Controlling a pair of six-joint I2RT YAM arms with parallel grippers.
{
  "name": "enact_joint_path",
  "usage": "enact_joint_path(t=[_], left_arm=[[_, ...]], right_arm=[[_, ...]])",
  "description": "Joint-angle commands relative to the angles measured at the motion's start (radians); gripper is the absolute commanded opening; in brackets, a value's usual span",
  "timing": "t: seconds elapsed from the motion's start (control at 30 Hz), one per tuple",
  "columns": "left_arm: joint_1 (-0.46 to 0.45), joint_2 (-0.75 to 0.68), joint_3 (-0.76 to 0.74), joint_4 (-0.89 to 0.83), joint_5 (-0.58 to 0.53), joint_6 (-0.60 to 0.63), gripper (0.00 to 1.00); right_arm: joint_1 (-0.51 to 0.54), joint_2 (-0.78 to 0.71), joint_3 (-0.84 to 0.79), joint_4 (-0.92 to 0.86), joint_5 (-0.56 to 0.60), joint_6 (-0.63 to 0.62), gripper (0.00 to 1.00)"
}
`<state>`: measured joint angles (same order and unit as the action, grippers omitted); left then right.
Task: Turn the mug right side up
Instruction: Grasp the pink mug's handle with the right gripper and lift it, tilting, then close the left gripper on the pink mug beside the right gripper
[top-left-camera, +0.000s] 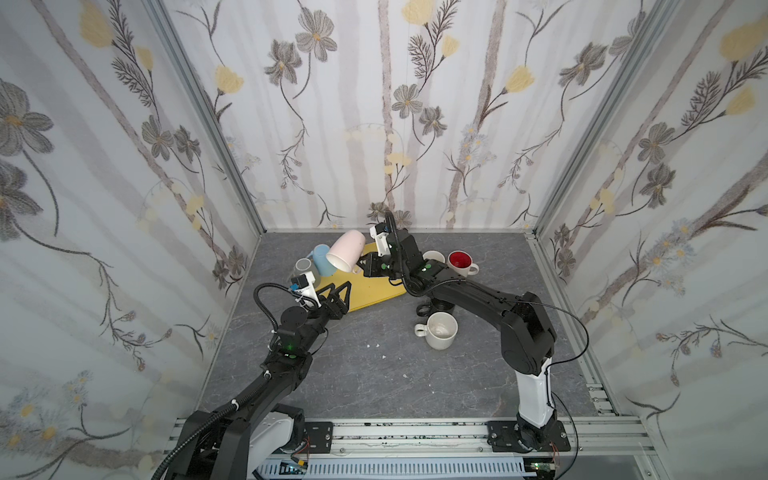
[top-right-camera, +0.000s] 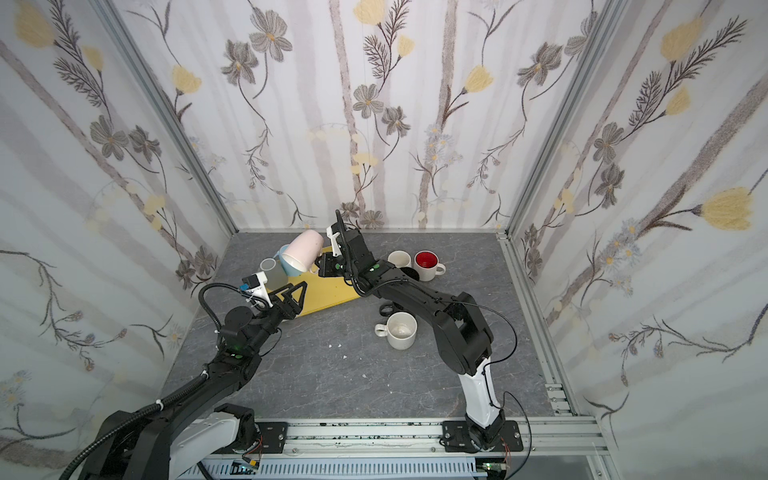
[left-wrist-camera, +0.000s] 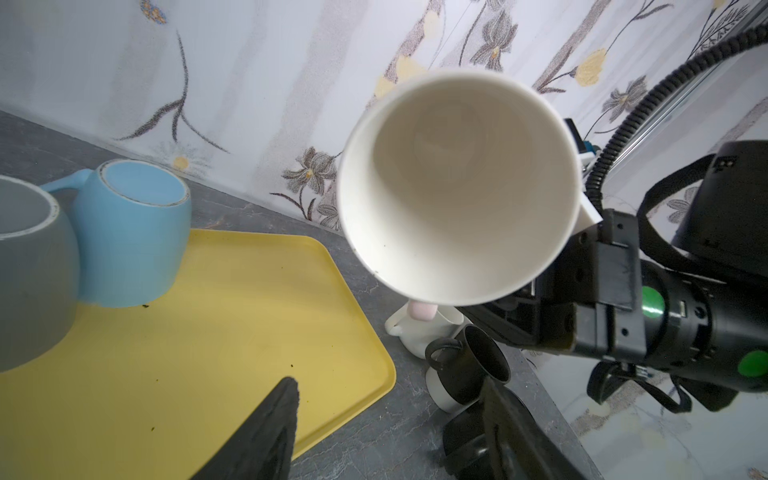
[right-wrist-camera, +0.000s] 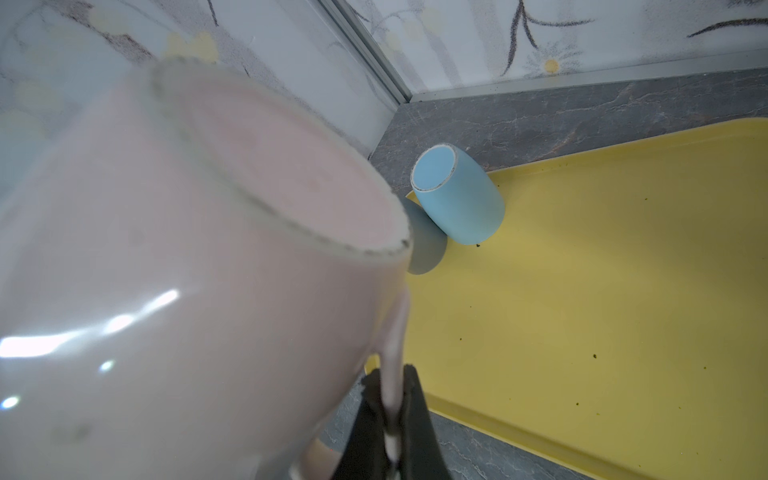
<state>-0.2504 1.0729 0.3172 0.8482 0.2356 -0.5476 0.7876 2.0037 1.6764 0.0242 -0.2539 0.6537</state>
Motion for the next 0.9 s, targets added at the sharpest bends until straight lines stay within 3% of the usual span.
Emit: enact_joint_path(t=[0.0, 0.37, 0.87], left_arm=[[-0.017, 0.048, 0.047, 0.112, -0.022, 0.027, 0.68], [-0.084, 0.175, 0.144, 0.148, -0.056, 0.055, 0.61], [-0.122, 0.225, 0.18, 0.166, -0.079, 0.051, 0.36]], right_arm=[[0.002, -0.039, -0.024, 0.14, -0.026, 0.044, 0.0], [0.003, -0.121, -0.131, 0.191, -0.022, 0.083, 0.0], [0.004, -0.209, -0.234, 0.221, -0.028, 0.115, 0.0]])
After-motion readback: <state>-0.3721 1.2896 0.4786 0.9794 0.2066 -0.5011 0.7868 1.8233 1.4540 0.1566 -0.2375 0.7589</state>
